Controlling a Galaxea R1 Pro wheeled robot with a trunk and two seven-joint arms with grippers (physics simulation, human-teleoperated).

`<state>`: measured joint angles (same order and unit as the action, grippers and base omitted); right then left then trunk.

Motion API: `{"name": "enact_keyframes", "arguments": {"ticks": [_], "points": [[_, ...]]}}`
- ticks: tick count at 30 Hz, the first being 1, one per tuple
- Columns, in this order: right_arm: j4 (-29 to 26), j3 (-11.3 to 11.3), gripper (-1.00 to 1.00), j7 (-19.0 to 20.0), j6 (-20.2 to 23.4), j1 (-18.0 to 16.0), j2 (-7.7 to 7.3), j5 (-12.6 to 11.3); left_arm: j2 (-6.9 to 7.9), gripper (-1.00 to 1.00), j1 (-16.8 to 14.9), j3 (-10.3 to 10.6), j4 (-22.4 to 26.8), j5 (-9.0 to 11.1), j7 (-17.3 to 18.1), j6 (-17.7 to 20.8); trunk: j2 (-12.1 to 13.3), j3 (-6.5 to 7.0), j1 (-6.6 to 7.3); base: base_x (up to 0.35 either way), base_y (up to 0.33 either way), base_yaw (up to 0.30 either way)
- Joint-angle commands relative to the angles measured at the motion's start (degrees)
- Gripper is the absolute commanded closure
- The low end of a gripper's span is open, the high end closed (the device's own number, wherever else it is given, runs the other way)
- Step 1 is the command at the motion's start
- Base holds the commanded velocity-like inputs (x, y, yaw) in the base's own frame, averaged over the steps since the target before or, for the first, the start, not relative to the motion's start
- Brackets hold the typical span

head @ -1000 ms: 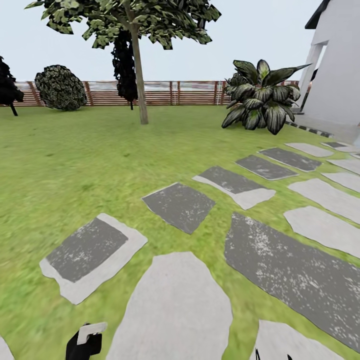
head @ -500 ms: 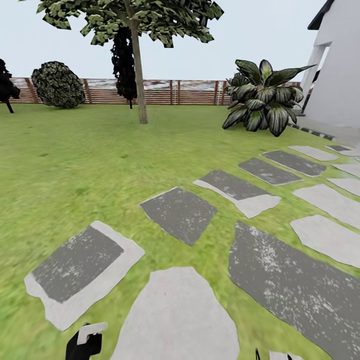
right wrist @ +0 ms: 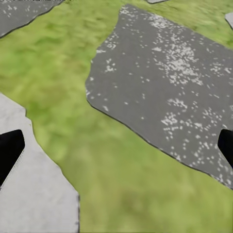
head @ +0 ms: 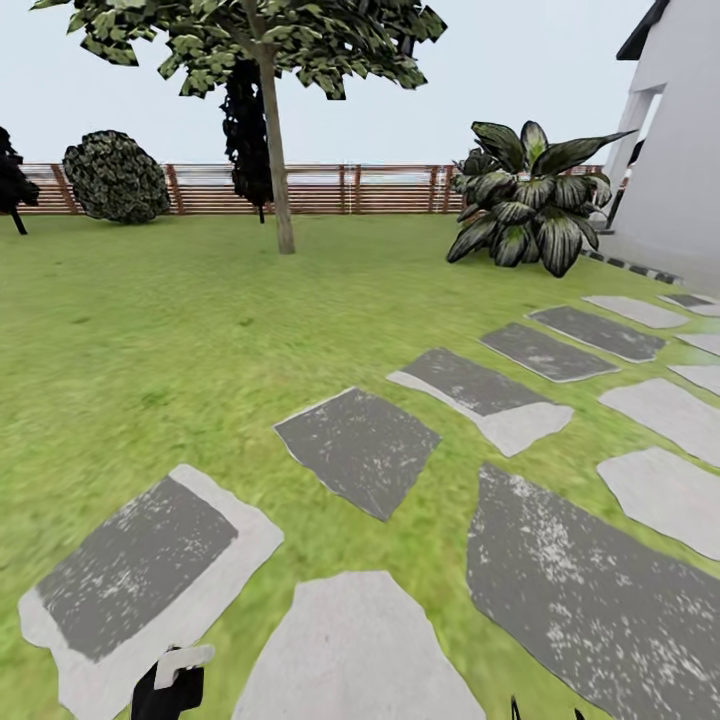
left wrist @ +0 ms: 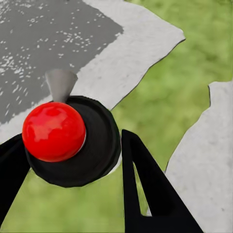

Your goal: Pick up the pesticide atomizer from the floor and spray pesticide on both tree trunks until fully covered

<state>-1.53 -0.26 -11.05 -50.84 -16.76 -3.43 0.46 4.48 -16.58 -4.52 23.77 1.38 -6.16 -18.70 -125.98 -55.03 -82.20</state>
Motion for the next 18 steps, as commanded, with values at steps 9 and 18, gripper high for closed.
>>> {"name": "enact_keyframes", "arguments": {"ticks": [9,18], "points": [[0.03,0.00,-1.00,-0.11,-0.13,-0.03,0.00,0.06,0.00,1.00,-0.03,0.00,-0.04,0.12,-0.07,-0.19,-0.02,-0.05,-0.02,0.339,0.000,0.000],[0.03,0.00,-1.00,-0.11,-0.14,-0.03,0.00,0.06,0.00,1.00,-0.03,0.02,-0.04,0.12,-0.07,-0.19,-0.02,-0.05,-0.02,0.339,0.000,0.000]]}}
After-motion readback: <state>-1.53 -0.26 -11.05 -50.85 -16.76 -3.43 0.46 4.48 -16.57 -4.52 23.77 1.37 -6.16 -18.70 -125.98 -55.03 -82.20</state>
